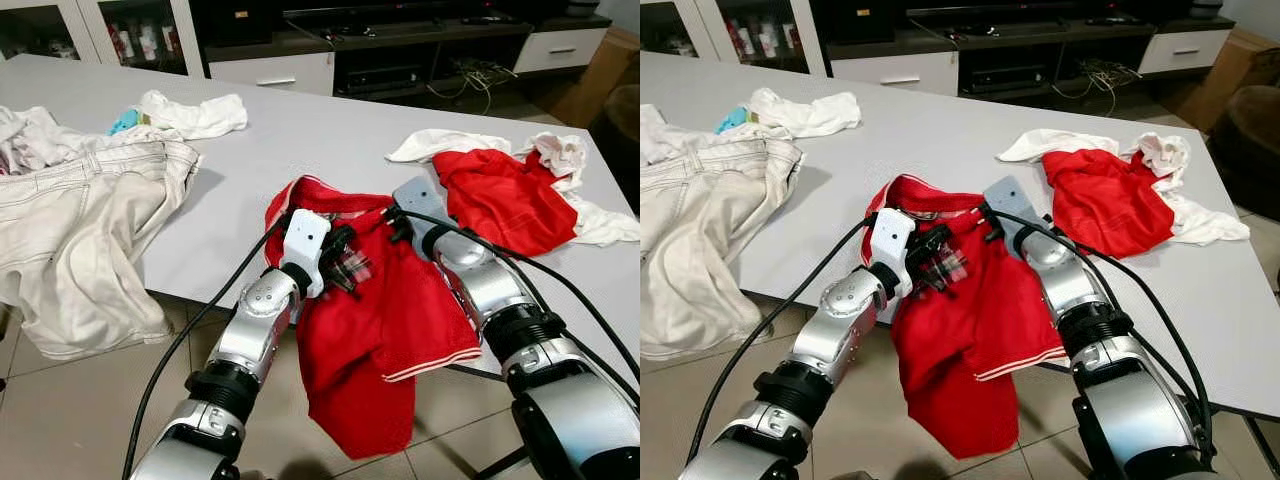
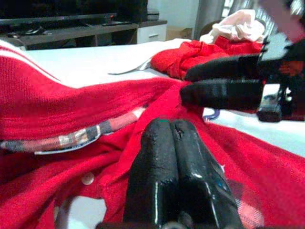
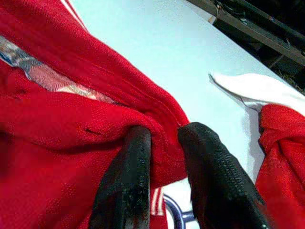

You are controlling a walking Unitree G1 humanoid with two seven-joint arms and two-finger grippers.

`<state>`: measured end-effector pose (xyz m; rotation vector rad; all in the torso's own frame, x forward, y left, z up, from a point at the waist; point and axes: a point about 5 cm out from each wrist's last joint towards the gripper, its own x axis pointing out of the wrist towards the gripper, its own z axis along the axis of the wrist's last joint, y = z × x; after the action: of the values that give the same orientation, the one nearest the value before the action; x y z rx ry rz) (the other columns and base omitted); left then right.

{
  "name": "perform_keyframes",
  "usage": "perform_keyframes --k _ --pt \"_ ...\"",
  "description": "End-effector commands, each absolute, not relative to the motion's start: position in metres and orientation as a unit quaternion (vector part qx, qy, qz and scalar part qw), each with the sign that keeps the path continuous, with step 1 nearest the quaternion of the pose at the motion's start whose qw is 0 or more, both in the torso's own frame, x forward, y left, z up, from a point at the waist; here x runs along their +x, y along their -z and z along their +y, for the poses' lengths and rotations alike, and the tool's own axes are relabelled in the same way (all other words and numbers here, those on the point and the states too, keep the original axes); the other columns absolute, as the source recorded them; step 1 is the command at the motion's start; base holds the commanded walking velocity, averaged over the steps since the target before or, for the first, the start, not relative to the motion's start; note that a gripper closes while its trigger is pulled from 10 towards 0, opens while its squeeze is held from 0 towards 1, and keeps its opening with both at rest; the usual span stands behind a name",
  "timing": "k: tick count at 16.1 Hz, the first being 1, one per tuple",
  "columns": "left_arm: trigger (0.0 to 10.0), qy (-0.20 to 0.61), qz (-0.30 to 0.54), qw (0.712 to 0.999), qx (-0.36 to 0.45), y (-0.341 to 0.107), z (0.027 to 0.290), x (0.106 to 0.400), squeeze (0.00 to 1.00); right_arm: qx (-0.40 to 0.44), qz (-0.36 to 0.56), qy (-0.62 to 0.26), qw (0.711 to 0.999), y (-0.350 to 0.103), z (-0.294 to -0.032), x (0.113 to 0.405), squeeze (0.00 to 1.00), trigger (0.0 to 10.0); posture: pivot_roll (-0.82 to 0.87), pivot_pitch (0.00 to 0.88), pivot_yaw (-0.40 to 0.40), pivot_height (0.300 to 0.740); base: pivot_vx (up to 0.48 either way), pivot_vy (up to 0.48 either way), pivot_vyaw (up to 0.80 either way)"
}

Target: Hang hanger

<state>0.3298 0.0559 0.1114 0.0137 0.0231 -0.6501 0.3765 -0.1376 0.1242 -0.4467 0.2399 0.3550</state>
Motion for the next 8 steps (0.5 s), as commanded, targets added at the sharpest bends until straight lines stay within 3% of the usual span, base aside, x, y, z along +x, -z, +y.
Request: perform_keyframes --k 1,5,8 --pt "10.0 0.33 0.007 0.944 0.005 -0.114 0.051 0.327 0.0 -0.211 0.108 -0.158 0.959 -0.133 -0.142 0.382 0.0 9.7 -0.06 0.0 0.003 0.74 0.0 0.0 0.0" --pt "10.0 0.339 0.014 0.941 0.009 -0.11 0.05 0.322 0.0 -0.171 0.093 -0.175 0.965 -0.145 -0.146 0.383 0.0 10.0 -0.07 0.0 0.006 0.74 0.0 0.0 0.0" --pt "10.0 0.346 0.021 0.938 0.012 -0.108 0.048 0.32 0.0 -0.094 0.057 -0.181 0.977 -0.169 -0.16 0.38 0.0 10.0 -0.08 0.0 0.012 0.74 0.0 0.0 0.0"
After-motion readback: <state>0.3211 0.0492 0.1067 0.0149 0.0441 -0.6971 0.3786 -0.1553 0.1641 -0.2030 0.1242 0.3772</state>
